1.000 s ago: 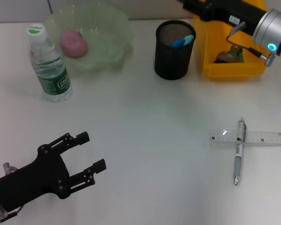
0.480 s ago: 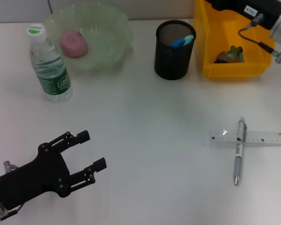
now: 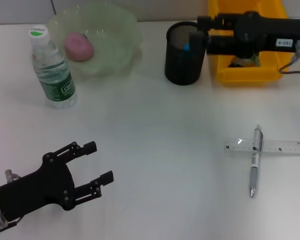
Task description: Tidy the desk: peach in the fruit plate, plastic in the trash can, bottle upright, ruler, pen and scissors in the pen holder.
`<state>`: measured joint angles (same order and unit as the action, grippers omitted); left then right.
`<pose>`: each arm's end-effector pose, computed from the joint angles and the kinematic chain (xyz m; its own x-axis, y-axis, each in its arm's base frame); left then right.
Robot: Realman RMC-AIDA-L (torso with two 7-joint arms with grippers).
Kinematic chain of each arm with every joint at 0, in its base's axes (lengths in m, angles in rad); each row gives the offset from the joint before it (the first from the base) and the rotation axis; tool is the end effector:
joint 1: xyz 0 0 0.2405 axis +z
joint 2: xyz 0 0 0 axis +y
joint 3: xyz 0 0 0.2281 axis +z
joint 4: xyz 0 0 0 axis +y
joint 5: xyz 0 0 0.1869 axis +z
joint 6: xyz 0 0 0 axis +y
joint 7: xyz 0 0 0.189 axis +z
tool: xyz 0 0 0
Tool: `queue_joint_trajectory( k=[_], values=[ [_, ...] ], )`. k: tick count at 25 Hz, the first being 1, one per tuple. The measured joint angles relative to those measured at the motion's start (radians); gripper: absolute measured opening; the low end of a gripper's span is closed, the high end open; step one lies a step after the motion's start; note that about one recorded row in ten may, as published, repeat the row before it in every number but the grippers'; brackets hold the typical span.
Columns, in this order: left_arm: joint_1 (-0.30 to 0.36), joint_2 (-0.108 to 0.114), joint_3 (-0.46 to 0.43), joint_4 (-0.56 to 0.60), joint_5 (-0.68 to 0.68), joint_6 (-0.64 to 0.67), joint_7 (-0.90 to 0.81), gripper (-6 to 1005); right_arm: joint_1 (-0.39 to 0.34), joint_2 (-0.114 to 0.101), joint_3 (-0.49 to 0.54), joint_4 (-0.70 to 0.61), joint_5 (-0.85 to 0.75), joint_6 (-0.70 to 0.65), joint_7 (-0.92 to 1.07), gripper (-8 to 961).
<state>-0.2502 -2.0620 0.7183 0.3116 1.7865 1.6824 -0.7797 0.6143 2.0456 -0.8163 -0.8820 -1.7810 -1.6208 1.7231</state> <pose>-0.2532 0.2158 -0.0455 0.7125 0.1826 0.6775 0.4349 -0.8726 -0.2222 0.1284 0.3451 0.0193 0.7339 -0.3127 -0.6031 -0.4254 -0.9036 -0.0492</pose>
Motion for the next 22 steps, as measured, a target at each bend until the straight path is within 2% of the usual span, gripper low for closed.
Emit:
queue_joint_trajectory(
  k=[5, 10, 15, 17, 22],
  values=[
    [-0.005, 0.011, 0.000, 0.014, 0.007, -0.016, -0.028, 786, -0.003, -0.003, 0.019, -0.095, -0.127, -0.096, 0.064, 775],
    [-0.021, 0.024, 0.004, 0.017, 0.038, -0.021, -0.050, 786, 0.049, -0.019, 0.018, -0.158, -0.332, -0.204, 0.104, 775],
    [-0.037, 0.026, 0.004, 0.062, 0.092, -0.033, -0.103, 786, 0.157, -0.027, -0.005, -0.132, -0.594, -0.242, 0.125, 776],
    [-0.039, 0.026, 0.004, 0.065, 0.098, -0.037, -0.104, 786, 0.167, -0.026, -0.017, -0.130, -0.619, -0.239, 0.125, 776],
    [-0.049, 0.027, 0.005, 0.077, 0.129, -0.065, -0.107, 786, 0.198, -0.018, -0.136, -0.128, -0.692, -0.208, 0.125, 776]
  ],
)
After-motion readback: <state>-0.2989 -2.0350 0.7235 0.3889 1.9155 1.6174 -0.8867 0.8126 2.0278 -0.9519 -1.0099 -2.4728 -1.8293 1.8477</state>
